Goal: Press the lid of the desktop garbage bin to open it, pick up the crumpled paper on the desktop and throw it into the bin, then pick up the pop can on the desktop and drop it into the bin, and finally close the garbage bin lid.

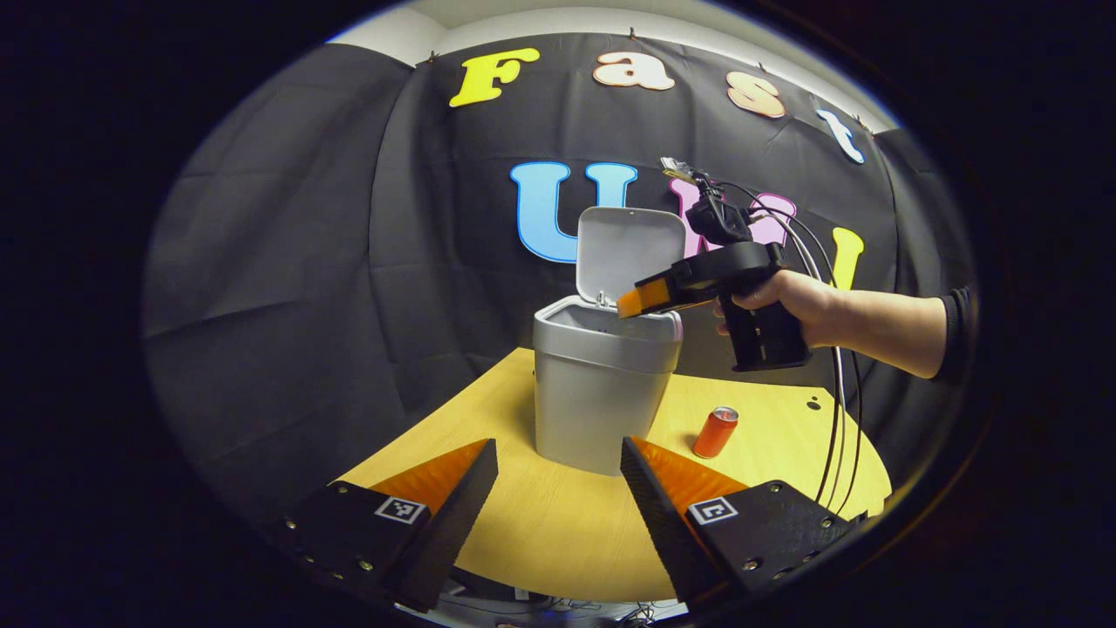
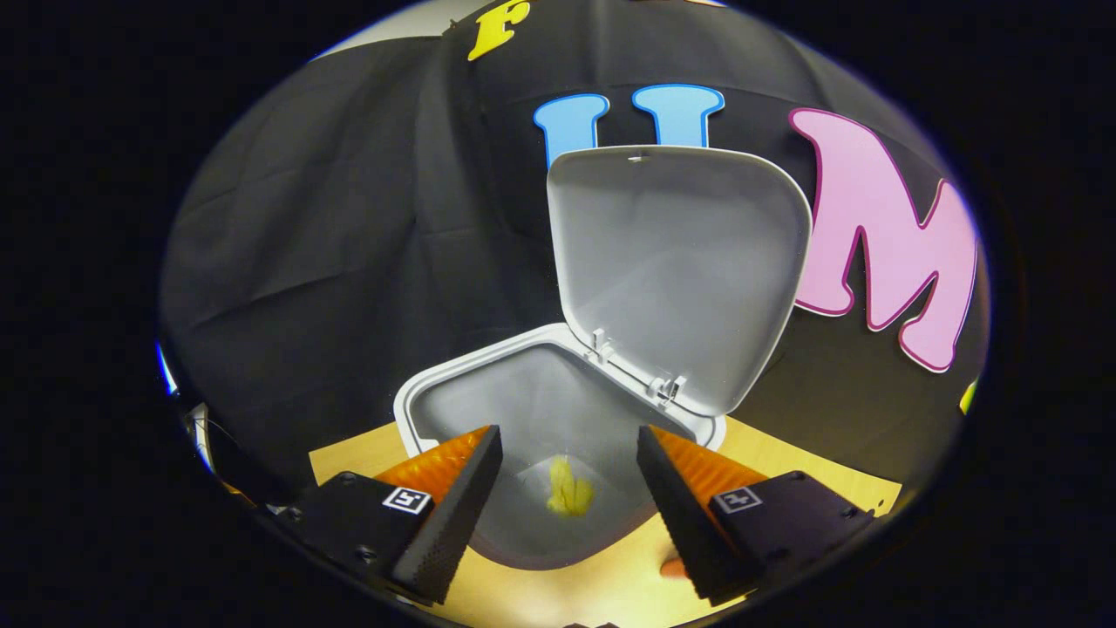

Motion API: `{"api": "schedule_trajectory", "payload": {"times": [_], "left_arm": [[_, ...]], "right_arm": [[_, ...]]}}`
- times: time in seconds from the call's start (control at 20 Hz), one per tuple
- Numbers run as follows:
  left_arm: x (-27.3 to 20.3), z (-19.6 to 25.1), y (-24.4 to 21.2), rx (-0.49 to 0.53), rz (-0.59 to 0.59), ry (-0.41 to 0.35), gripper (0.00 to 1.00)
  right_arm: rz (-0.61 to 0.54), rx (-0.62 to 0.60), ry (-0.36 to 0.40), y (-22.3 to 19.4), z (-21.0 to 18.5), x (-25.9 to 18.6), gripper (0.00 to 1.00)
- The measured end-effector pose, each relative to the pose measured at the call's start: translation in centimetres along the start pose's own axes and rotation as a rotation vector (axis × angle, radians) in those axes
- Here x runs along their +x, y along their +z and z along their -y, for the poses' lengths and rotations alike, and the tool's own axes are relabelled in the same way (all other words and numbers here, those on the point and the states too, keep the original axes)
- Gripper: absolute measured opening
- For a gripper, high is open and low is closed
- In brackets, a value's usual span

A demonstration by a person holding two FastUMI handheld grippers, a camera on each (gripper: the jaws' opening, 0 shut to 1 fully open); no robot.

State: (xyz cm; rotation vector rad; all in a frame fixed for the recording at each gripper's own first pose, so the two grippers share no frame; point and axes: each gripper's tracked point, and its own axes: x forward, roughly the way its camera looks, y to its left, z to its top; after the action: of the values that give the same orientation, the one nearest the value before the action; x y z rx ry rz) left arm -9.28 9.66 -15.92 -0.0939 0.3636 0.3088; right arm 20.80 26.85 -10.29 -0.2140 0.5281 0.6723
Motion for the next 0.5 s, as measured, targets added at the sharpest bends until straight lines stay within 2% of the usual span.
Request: {"api": "schedule_trajectory", "payload": {"times": [0.25, 0.5], "left_arm": [[0.9, 1.2, -0.2, 0.027, 0.003, -0.038, 0.94], [3.1, 4.3, -1.9, 0.050, -0.011, -0.119, 0.92]], "right_arm": [[0.068, 0.026, -0.047, 1.0, 1.8, -2.1, 0.99], [0.166, 0.020, -0.171, 1.0, 6.4, -6.1, 0.99]]}}
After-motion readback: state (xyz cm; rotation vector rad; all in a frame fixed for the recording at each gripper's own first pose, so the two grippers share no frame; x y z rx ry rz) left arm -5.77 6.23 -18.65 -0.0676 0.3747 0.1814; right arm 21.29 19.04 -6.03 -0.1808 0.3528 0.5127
